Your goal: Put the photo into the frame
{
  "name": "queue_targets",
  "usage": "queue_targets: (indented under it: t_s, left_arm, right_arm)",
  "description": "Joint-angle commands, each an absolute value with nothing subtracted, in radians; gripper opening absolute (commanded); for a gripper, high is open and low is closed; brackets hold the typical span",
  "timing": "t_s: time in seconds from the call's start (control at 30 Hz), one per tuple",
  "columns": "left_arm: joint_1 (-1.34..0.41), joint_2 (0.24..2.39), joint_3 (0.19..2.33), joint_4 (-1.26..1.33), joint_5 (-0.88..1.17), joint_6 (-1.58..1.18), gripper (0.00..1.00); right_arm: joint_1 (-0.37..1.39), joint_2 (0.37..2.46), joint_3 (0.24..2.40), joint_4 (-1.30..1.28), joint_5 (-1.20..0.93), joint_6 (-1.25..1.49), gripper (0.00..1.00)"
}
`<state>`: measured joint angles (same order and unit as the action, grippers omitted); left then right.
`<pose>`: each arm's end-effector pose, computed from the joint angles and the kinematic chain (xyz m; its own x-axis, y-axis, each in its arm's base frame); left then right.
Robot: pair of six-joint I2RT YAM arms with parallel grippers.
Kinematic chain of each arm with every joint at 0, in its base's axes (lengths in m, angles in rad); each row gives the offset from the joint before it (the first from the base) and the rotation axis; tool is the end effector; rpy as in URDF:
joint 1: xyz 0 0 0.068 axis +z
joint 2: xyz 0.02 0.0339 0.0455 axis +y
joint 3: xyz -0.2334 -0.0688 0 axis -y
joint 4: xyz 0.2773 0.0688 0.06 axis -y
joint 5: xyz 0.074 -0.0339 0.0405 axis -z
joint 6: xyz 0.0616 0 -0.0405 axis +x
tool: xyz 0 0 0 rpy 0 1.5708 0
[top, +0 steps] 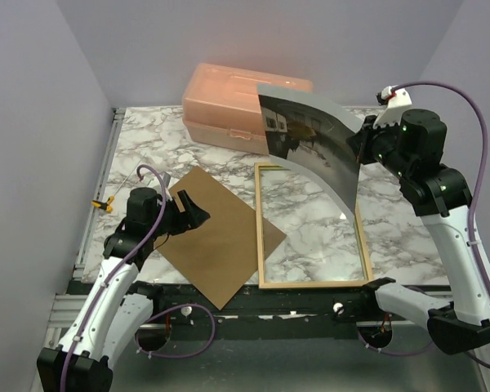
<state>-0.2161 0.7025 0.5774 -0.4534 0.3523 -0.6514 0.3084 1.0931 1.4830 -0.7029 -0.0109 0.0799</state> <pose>0.2248 -0.0711 0.2172 -0.7178 -0.4250 -0.5514 0.0607 0.7509 -0.6577 0.2622 0.0842 0.4399 -0.3175 -0.0174 -0.9481 -0.2890 0.9540 0.0793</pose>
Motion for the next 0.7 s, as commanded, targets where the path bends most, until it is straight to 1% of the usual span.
queue_targets:
  t_s: [0.0, 0.2, 0.37, 0.43, 0.6, 0.67]
  left_arm:
    - [-0.212, 0.71, 0.559, -0.425, 0.375, -0.658, 0.73]
    - [-0.212, 0.718, 0.562, -0.41, 0.396, -0.667, 0.73]
    - [-0.212, 0.733, 0.585, -0.395, 0.442, -0.691, 0.73]
    - [-0.212, 0.743, 0.597, -0.385, 0.461, -0.707, 0.74]
    - [-0.215, 0.762, 0.628, -0.359, 0.502, -0.753, 0.75]
    - [-0.218, 0.767, 0.645, -0.349, 0.515, -0.772, 0.77]
  right_arm:
    - [0.31, 1.057, 1.467, -0.739, -0.051, 0.032, 0.0]
    - [0.311, 1.045, 1.406, -0.75, -0.154, 0.03, 0.0]
    - [0.331, 1.036, 1.3, -0.71, -0.228, 0.086, 0.0]
    - [0.374, 1.028, 1.253, -0.685, -0.229, 0.111, 0.0]
    - [0.547, 1.045, 1.163, -0.643, -0.145, 0.168, 0.0]
    - [0.599, 1.062, 1.137, -0.617, -0.133, 0.193, 0.0]
